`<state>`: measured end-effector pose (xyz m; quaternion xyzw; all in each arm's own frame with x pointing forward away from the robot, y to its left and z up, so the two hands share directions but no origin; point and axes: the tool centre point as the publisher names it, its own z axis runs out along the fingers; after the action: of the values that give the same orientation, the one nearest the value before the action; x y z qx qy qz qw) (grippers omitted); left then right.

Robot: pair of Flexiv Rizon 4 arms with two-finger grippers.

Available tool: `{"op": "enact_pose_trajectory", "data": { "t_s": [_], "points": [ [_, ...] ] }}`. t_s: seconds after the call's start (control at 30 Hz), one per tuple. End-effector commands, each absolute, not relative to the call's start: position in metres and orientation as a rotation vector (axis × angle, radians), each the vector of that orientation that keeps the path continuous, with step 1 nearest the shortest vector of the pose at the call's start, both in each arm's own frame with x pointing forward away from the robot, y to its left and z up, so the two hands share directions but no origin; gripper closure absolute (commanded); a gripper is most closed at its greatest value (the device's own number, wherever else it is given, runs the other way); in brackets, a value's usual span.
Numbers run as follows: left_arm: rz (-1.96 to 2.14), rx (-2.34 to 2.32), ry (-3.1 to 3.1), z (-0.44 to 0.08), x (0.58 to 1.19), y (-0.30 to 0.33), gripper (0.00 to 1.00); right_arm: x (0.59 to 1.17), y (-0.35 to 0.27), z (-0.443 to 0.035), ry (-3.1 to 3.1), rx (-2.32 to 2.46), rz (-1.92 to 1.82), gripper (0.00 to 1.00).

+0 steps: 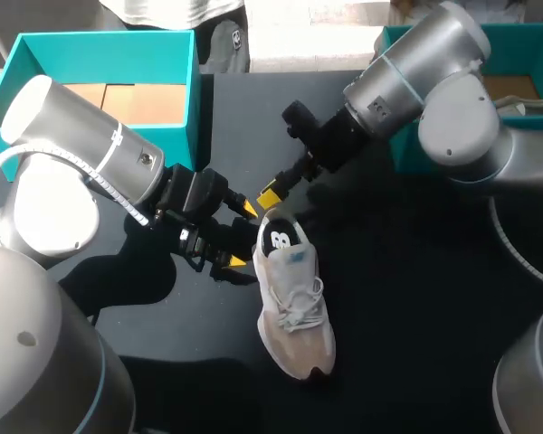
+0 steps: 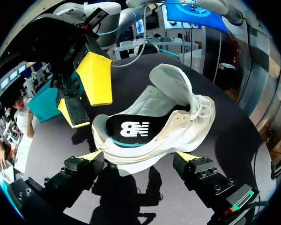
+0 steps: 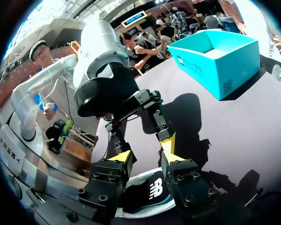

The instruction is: Take the shoe out of the shoebox, open the shoe tongue, remove and reinsert the insole, then place the shoe into the shoebox

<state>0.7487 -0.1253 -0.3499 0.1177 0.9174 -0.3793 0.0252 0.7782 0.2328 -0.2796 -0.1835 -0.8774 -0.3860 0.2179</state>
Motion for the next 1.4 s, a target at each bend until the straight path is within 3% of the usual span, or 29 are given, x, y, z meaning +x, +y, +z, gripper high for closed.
{"op": "enact_pose_trajectory", "data": {
  "t_s": [0.03, 0.13, 0.2, 0.23, 0.37, 0.57, 0.93, 1.4],
  "points": [
    [-1.169, 0.364, 2.838, -0.35, 0.748, -0.125, 0.0, 0.746, 0.188, -0.248, -2.489, -0.723, -1.143, 0.55],
    [-1.169, 0.364, 2.838, -0.35, 0.748, -0.125, 0.0, 0.734, 0.173, -0.26, -2.478, -0.923, -1.018, 0.58],
    [-1.169, 0.364, 2.838, -0.35, 0.748, -0.125, 0.0, 0.73, 0.171, -0.271, -2.47, -1.036, -0.941, 0.79],
    [-1.169, 0.364, 2.838, -0.35, 0.748, -0.125, 0.0, 0.728, 0.171, -0.276, -2.459, -1.097, -0.924, 1.0],
    [-1.169, 0.364, 2.838, -0.35, 0.748, -0.125, 0.0, 0.727, 0.175, -0.282, -2.537, -1.38, -0.697, 1.0],
    [-1.167, 0.525, 2.845, -0.321, 0.734, -0.11, 0.0, 0.726, 0.177, -0.281, -2.58, -1.394, -0.705, 1.0],
    [-1.03, 0.577, 2.767, -0.272, 0.757, -0.022, 0.0, 0.726, 0.177, -0.281, -2.58, -1.394, -0.705, 1.0],
    [-0.902, 0.401, 2.692, -0.221, 0.778, 0.03, 0.0, 0.736, 0.221, -0.332, -2.669, -1.848, -0.454, 1.0]
  ]
}}
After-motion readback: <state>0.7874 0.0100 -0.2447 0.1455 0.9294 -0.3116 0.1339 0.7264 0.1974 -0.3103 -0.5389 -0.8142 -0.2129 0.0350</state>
